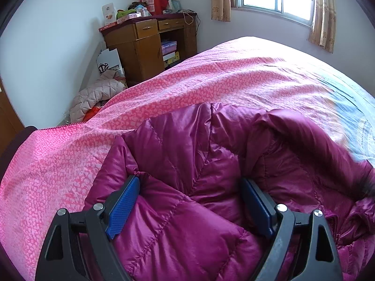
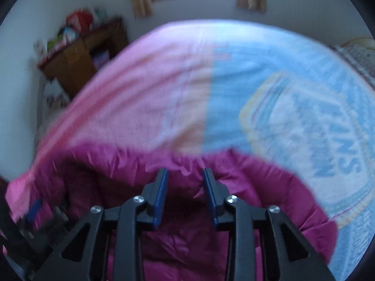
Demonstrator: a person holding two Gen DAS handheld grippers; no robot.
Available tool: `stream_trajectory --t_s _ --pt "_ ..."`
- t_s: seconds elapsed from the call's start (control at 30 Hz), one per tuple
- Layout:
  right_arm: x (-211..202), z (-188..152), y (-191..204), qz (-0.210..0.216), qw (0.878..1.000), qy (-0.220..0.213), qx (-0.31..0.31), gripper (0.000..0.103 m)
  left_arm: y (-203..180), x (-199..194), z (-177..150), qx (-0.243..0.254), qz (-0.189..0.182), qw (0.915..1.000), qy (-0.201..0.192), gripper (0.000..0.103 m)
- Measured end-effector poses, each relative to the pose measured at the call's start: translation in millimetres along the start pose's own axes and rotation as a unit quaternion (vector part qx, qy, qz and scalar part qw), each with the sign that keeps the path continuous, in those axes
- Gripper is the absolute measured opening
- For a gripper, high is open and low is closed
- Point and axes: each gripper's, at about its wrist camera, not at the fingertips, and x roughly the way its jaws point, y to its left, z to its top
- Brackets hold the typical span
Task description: Fold large clothes
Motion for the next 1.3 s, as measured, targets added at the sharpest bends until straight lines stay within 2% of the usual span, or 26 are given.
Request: stream_trajectory --t_s 0.03,0.13,0.3,0.37,0.43,0.5,0.57,0.67,0.73,0.77,0.8,0.83,0.93,1.1,1.17,1.2,1.23,1.3 --pt "14 -12 -3 0.004 1.0 0.028 -0.013 0.032 1 0 0 -0.001 -0.002 1.0 -0.001 0.088" --pt "6 -36 -3 -0.001 0.996 -0.045 -0.078 0.032 10 -3 0 -0.014 -0.025 0.9996 -0.007 0.088" --pt "8 -38 0 -0.017 0.994 -0.059 -0.09 0.032 38 -20 -1 -0.058 -0.1 0.9932 -0.016 0.088" --pt "7 -39 -2 -0.013 0.994 -0.063 -0.087 0.032 42 -38 7 -0.053 -0.107 0.9925 -0.027 0.088" --pt "7 -39 -3 -0.005 0.994 -0.066 -0.082 0.032 37 -60 23 -0.04 -0.108 0.9913 -0.064 0.088" --pt "4 -39 -6 0.005 0.995 -0.069 -0.075 0.032 19 -75 50 -0.008 -0.099 0.9911 -0.089 0.088" --pt "4 -41 -5 0.007 0.995 -0.071 -0.073 0.032 -5 -71 73 0.021 -0.079 0.993 -0.085 0.088" --pt "3 -43 -2 0.003 0.994 -0.074 -0.076 0.032 -54 -42 86 0.107 -0.014 0.9908 -0.081 0.088" --pt "2 -43 -2 0.004 0.994 -0.075 -0.076 0.032 -67 -9 77 0.143 0.037 0.9881 -0.045 0.088" --pt "2 -43 -2 0.006 0.994 -0.075 -0.075 0.032 -64 12 65 0.143 0.057 0.988 -0.007 0.088" --pt "2 -43 -3 0.012 0.994 -0.077 -0.072 0.032 -57 26 52 0.133 0.055 0.9895 0.017 0.088" --pt "1 -43 -5 0.019 0.994 -0.078 -0.068 0.032 -45 32 38 0.112 0.038 0.9927 0.021 0.088" --pt "1 -42 -12 0.042 0.995 -0.08 -0.051 0.032 -30 19 26 0.091 0.03 0.9954 -0.002 0.09" --pt "-5 -41 -27 0.081 0.992 -0.091 -0.01 0.031 -39 29 26 0.101 0.053 0.9935 0.003 0.094" --pt "-19 -46 -40 0.089 0.988 -0.127 0.02 0.032 -43 31 26 0.108 0.067 0.9919 -0.003 0.096" --pt "-29 -50 -48 0.081 0.984 -0.153 0.04 0.032 -46 33 26 0.112 0.074 0.991 -0.005 0.097" --pt "-37 -54 -52 0.07 0.981 -0.172 0.051 0.038 -49 33 26 0.117 0.082 0.9897 -0.008 0.097" --pt "-48 -58 -55 0.052 0.976 -0.201 0.065 0.038 -56 32 23 0.125 0.093 0.9877 -0.013 0.097"
